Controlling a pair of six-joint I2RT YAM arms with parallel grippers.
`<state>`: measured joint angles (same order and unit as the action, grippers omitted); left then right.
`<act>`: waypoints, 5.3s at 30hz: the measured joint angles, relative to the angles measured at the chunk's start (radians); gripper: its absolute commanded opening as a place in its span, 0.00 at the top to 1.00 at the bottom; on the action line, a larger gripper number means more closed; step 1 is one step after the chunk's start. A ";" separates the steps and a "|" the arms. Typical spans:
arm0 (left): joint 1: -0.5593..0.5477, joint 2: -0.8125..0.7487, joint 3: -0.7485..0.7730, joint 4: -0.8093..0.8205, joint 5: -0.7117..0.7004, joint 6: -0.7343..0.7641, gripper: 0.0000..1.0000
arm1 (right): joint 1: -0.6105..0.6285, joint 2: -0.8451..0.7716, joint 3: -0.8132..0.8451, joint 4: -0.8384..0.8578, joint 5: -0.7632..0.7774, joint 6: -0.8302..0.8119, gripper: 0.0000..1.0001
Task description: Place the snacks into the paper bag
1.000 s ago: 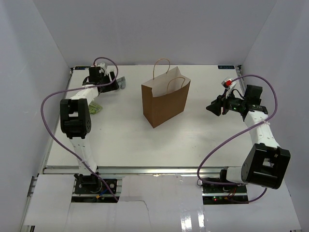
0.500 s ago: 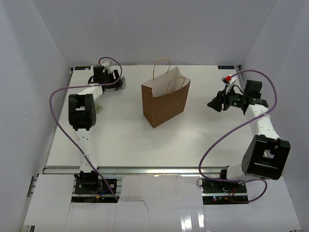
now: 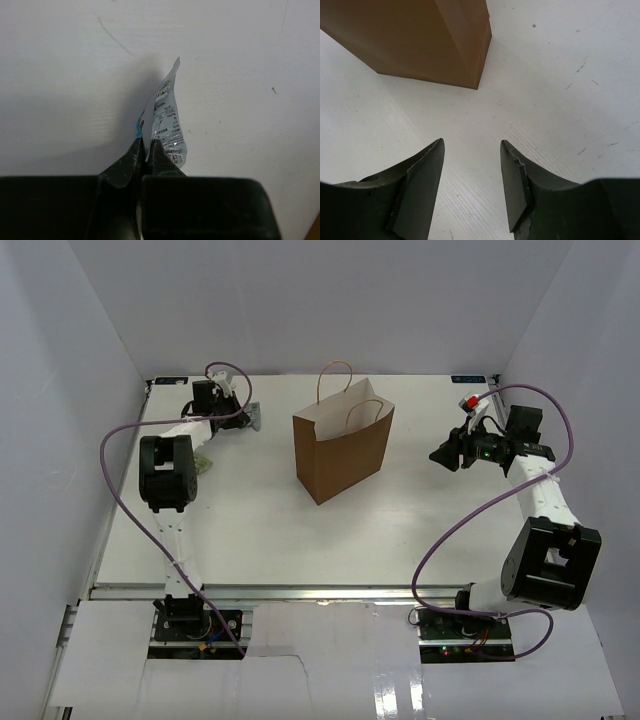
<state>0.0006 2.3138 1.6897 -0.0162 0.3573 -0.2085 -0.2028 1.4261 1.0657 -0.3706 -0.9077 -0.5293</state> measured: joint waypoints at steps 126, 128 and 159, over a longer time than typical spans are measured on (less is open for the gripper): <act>-0.235 -0.888 -0.426 0.118 0.256 -0.578 1.00 | 0.042 -0.123 -0.113 -0.025 -0.033 -0.032 0.45; -0.296 -0.906 -0.381 0.104 0.221 -0.531 0.99 | 0.042 -0.134 -0.113 -0.026 -0.037 -0.032 0.45; -0.534 -0.845 -0.246 -0.097 -0.185 -0.208 0.02 | 0.042 -0.204 -0.080 -0.089 -0.042 -0.049 0.43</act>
<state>-0.5339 1.4689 1.4441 -0.1135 0.1719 -0.4164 -0.1612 1.2221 0.9855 -0.4595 -0.9493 -0.5785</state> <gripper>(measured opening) 0.946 0.562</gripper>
